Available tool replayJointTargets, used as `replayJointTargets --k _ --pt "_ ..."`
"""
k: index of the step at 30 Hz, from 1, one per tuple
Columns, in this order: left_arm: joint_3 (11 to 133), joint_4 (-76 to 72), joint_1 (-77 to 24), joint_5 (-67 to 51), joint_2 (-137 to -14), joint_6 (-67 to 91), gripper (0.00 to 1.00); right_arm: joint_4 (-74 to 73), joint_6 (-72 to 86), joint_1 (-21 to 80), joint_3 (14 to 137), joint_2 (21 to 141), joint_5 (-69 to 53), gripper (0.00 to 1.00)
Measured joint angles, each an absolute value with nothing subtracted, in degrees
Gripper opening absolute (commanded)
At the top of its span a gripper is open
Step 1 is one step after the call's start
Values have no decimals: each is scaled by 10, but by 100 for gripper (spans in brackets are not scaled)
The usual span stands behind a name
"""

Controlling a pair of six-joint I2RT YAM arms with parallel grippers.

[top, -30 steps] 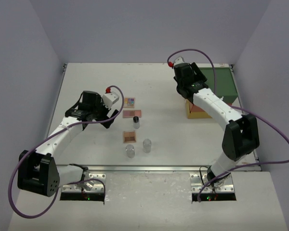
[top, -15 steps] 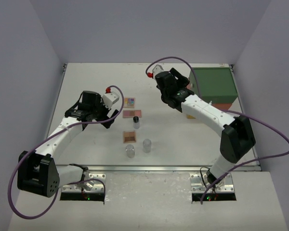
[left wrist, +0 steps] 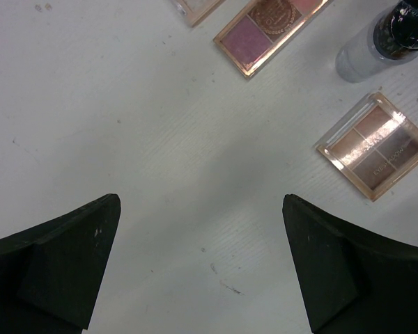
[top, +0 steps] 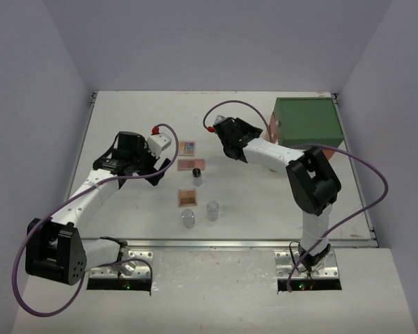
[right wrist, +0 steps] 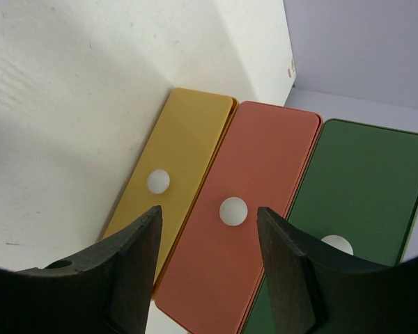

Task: Organize the makeup

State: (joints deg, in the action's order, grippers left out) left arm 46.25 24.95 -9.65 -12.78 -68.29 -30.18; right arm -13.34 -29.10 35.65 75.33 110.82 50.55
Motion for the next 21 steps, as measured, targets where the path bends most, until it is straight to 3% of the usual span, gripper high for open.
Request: replayJointTargets --k 21 --pt "449 246 -89 -131 -683 -310 100 -126 -296 302 753 1149 550 52"
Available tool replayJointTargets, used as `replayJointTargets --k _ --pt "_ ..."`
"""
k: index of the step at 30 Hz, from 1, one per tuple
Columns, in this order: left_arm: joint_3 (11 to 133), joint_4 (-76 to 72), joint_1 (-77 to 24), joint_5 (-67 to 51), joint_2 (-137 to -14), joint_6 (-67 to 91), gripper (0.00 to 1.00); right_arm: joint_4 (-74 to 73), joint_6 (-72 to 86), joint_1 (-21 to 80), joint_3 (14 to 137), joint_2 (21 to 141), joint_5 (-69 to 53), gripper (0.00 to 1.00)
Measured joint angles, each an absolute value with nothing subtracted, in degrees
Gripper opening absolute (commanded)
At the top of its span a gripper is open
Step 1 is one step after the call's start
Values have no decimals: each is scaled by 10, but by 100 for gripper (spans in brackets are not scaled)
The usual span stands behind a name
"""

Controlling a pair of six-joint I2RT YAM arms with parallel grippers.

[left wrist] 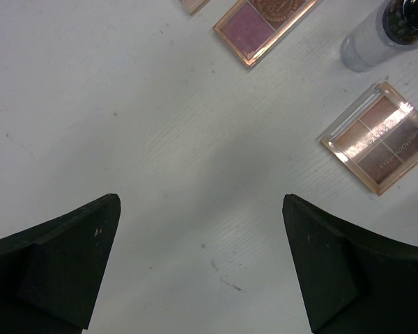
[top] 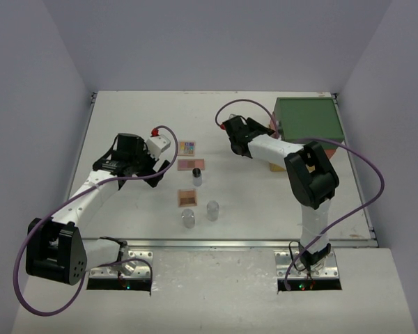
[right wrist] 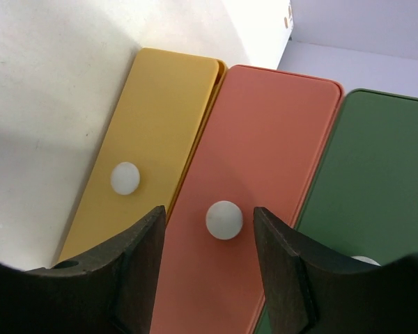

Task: Organize the makeup

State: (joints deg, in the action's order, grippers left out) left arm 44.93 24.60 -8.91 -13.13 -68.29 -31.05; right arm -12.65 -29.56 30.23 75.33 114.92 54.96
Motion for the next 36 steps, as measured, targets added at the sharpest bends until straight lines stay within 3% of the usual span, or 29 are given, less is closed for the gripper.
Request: replayJointTargets --k 14,30,36 --pt "449 246 -86 -133 -683 -312 100 -125 -298 300 753 1153 566 38" --pt "449 246 -81 -133 -683 -315 100 -105 -317 297 748 1153 574 33" --pt "449 246 -80 -134 -683 -317 100 -22 -370 297 710 1153 594 31"
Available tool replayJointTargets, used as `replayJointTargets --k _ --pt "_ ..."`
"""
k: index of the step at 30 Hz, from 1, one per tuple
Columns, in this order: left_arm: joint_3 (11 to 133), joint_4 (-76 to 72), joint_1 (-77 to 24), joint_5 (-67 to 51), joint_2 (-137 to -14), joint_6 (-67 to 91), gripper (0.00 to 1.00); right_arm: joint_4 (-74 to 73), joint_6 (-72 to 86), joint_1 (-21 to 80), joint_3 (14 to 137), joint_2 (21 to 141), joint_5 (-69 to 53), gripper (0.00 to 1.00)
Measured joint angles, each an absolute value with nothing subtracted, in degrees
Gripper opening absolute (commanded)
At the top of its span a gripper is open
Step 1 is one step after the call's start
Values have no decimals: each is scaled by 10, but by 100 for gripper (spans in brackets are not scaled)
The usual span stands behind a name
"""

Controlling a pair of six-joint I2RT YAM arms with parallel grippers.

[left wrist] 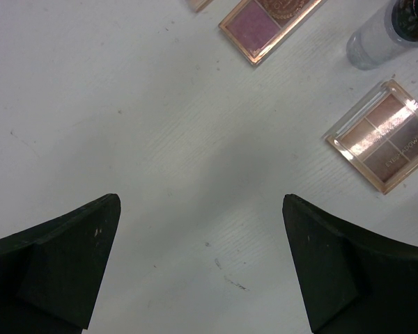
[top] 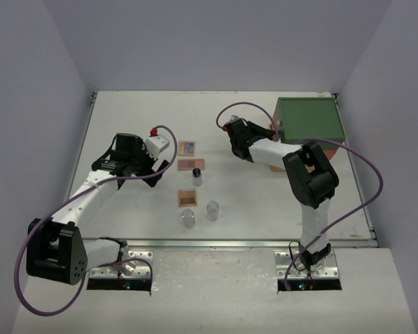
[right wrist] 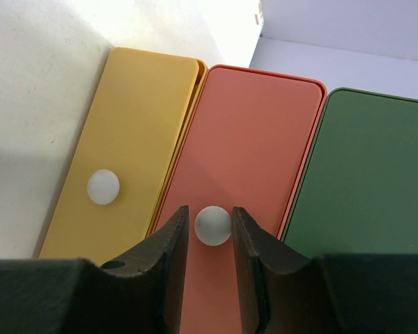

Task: Organize the makeup

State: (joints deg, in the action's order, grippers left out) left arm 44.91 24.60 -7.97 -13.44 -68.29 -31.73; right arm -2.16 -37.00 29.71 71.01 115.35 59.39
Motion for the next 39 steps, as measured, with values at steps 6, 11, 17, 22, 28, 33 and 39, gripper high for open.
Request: replayJointTargets --k 6,11,17,22,28,33,39 --pt "449 246 -77 -137 -683 -317 100 94 -458 297 659 1153 612 30" --pt "449 246 -77 -141 -683 -317 100 136 -495 296 646 1153 613 30" --pt "449 246 -74 -142 -683 -317 100 164 -523 294 634 1153 611 26" --pt "449 246 -73 -144 -683 -319 100 172 -530 294 632 1153 610 23" --pt "449 246 -68 -145 -683 -322 100 175 -534 294 630 1153 610 10" --pt "449 246 -67 -146 -683 -323 100 166 -515 294 632 1153 610 0" --pt "449 246 -66 -147 -683 -324 100 91 -447 293 662 1152 610 0"
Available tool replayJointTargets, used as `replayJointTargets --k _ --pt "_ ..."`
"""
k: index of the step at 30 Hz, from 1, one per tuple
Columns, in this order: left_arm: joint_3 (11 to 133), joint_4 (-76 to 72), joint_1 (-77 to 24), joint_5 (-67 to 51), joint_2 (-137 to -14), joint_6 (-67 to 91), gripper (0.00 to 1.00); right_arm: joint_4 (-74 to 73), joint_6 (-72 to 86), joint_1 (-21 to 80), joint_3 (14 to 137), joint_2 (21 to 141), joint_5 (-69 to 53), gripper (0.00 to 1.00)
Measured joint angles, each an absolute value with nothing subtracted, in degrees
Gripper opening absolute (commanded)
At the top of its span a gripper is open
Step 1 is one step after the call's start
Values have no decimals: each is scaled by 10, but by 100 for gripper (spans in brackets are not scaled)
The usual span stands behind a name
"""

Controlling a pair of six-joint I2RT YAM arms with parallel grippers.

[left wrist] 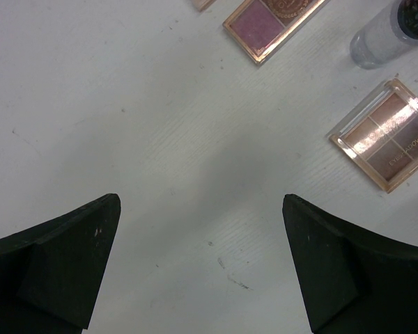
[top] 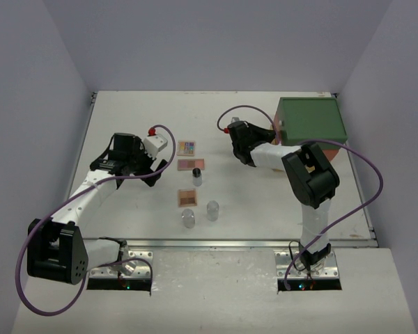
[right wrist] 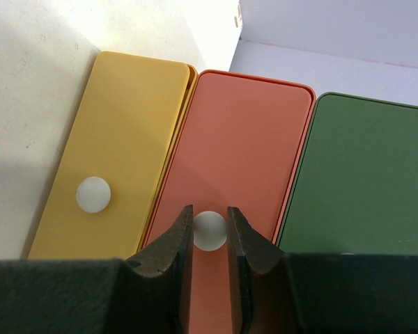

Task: Organize the makeup

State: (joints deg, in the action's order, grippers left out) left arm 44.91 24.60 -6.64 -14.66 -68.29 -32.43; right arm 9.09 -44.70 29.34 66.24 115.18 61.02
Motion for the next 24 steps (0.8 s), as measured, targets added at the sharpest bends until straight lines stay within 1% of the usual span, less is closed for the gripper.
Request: replayJointTargets --k 7,16,18,21,23,24 --pt "449 246 -65 -147 -683 -326 100 37 -388 302 695 1152 609 0" --pt "449 246 -59 -149 -682 -328 100 -32 -331 343 754 1167 596 0" --pt "449 246 -59 -149 -682 -328 100 -44 -322 346 761 1170 594 14" --pt "449 246 -58 -152 -682 -328 100 -56 -314 343 760 1170 594 30" --pt "449 246 -57 -154 -682 -328 100 -61 -314 338 754 1168 594 34" --pt "449 246 -56 -155 -682 -328 100 -65 -316 336 750 1167 594 35"
